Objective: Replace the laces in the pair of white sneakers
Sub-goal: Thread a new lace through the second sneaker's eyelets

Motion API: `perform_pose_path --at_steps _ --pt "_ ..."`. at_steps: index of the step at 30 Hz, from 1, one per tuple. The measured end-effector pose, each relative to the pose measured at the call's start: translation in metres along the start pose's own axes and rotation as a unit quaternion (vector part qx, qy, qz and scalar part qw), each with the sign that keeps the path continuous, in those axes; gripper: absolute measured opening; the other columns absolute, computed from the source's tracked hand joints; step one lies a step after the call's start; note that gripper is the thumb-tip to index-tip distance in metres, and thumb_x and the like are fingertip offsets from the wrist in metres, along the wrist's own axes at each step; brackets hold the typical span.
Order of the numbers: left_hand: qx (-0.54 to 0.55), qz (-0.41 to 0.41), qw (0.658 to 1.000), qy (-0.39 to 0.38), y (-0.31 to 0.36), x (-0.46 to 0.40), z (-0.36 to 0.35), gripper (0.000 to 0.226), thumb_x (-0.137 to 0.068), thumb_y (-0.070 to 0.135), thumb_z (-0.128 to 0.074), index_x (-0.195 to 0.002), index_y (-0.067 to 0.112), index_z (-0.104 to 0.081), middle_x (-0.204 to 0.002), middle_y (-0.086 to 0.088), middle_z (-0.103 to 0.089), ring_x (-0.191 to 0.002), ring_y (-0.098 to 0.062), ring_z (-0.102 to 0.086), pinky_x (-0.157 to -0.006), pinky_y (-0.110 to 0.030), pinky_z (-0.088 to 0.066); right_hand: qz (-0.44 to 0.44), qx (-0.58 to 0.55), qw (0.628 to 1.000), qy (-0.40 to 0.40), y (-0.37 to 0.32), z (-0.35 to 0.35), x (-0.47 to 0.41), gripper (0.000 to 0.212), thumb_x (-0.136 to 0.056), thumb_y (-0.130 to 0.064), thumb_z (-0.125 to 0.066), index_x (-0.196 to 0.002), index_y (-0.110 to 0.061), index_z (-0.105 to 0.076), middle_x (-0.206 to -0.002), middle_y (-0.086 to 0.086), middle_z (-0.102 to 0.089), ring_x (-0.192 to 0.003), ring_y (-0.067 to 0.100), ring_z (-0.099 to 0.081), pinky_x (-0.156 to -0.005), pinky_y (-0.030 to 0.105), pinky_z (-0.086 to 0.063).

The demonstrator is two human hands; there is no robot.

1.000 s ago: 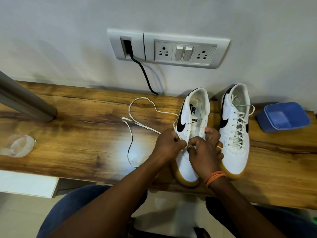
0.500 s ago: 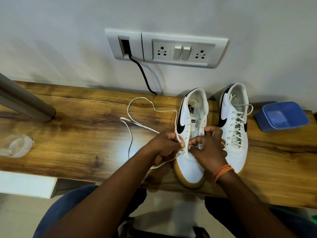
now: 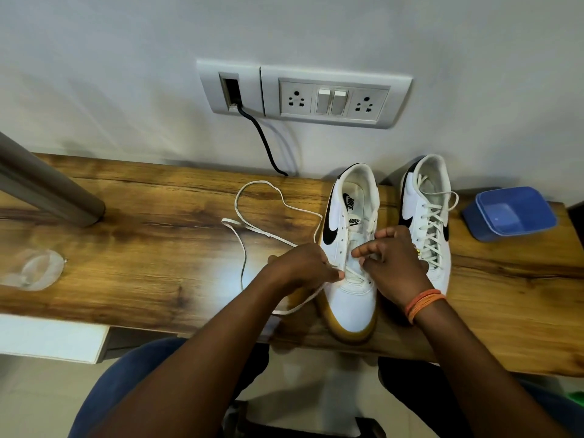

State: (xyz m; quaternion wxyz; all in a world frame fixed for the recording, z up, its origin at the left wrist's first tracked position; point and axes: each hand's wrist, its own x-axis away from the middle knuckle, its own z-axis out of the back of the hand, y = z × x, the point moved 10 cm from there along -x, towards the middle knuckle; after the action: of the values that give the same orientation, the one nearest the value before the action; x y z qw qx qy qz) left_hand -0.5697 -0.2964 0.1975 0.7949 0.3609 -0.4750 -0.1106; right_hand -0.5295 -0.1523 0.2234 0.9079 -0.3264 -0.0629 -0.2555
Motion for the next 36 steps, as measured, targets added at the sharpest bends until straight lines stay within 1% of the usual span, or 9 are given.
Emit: perform_pose_path --at_steps 3,6,10,13,18,22,27,32,36 --pt "0.011 0.010 1.000 -0.015 0.008 0.009 0.007 0.019 -0.092 0.022 -0.067 -0.099 0.005 -0.068 -0.097 -0.009 -0.074 -0.075 -0.013 -0.064 -0.079 -0.031 -0.051 0.009 -0.003 1.000 -0.014 -0.002 0.000 0.001 0.028 -0.081 -0.014 -0.071 -0.080 -0.041 -0.069 -0.113 -0.001 -0.047 -0.111 0.022 -0.051 -0.098 0.049 -0.042" --pt "0.019 -0.009 1.000 -0.009 0.023 0.019 0.024 0.018 -0.090 0.025 -0.070 -0.089 0.006 -0.070 -0.076 -0.004 -0.074 -0.067 -0.009 -0.055 -0.074 -0.029 -0.041 0.042 -0.047 0.998 -0.030 -0.012 0.004 0.002 0.029 -0.076 -0.016 -0.072 -0.078 -0.045 -0.067 -0.106 0.004 -0.061 -0.095 0.019 -0.060 -0.088 0.044 -0.051" --pt "0.101 -0.093 0.990 0.031 0.049 0.030 0.056 0.007 -0.086 0.015 -0.072 -0.088 0.007 -0.072 -0.078 -0.009 -0.075 -0.077 -0.017 -0.060 -0.076 -0.033 -0.047 0.083 -0.180 0.973 -0.118 -0.044 0.006 0.011 0.030 -0.080 0.001 -0.071 -0.101 -0.019 -0.074 -0.103 0.003 -0.071 -0.069 0.008 -0.063 -0.069 0.027 -0.050" --pt "0.130 -0.146 0.979 0.055 0.063 0.039 0.069 0.011 -0.086 0.003 -0.069 -0.096 -0.001 -0.069 -0.078 -0.010 -0.073 -0.070 -0.010 -0.065 -0.066 -0.019 -0.048 0.100 -0.217 0.962 -0.129 -0.059 0.006 0.016 0.018 -0.084 -0.006 -0.072 -0.100 -0.014 -0.074 -0.097 -0.002 -0.072 -0.060 0.004 -0.058 -0.060 0.017 -0.045" --pt "-0.006 -0.196 0.953 0.232 0.074 0.047 0.095 0.006 -0.084 0.021 -0.073 -0.089 0.022 -0.069 -0.074 0.017 -0.066 -0.067 0.007 -0.056 -0.072 -0.027 -0.040 0.070 -0.255 0.956 -0.128 -0.058 0.006 0.015 0.011 -0.093 -0.014 -0.064 -0.086 -0.010 -0.072 -0.085 0.008 -0.072 -0.066 0.009 -0.063 -0.058 0.021 -0.045" --pt "-0.084 -0.184 0.922 0.330 0.064 0.038 0.098 0.017 -0.080 0.028 -0.072 -0.088 0.034 -0.058 -0.092 0.015 -0.061 -0.092 -0.007 -0.058 -0.087 -0.040 -0.044 0.006 -0.403 0.908 -0.116 -0.044 0.007 0.011 0.015 -0.095 -0.015 -0.060 -0.095 -0.004 -0.071 -0.089 0.011 -0.074 -0.064 0.014 -0.059 -0.054 0.026 -0.046" --pt "-0.041 -0.194 0.968 0.152 0.064 0.009 0.045 0.007 -0.083 0.019 -0.075 -0.090 0.017 -0.075 -0.076 0.010 -0.068 -0.060 0.006 -0.058 -0.066 -0.023 -0.050 -0.085 -0.526 0.845 -0.048 -0.014 0.025 -0.004 0.015 -0.094 -0.015 -0.061 -0.096 -0.004 -0.070 -0.085 0.008 -0.074 -0.056 0.009 -0.053 -0.050 0.022 -0.043" --pt "0.077 -0.213 0.973 0.040 0.067 -0.005 -0.005 0.012 -0.085 0.008 -0.073 -0.097 0.005 -0.072 -0.085 -0.011 -0.072 -0.063 -0.019 -0.062 -0.057 -0.030 -0.054 -0.112 -0.555 0.823 -0.036 0.000 0.036 -0.009 0.016 -0.092 -0.017 -0.061 -0.096 -0.005 -0.071 -0.090 0.007 -0.075 -0.054 0.006 -0.051 -0.047 0.019 -0.043" --pt "0.127 -0.197 0.972 0.027 0.065 -0.006 -0.003 0.014 -0.084 -0.001 -0.070 -0.098 0.001 -0.072 -0.079 -0.009 -0.071 -0.067 -0.017 -0.058 -0.054 -0.018 -0.047 -0.140 -0.571 0.809 -0.027 0.011 0.038 -0.009 0.013 -0.090 -0.017 -0.062 -0.093 -0.007 -0.071 -0.088 0.006 -0.076 -0.053 0.005 -0.049 -0.047 0.018 -0.041"
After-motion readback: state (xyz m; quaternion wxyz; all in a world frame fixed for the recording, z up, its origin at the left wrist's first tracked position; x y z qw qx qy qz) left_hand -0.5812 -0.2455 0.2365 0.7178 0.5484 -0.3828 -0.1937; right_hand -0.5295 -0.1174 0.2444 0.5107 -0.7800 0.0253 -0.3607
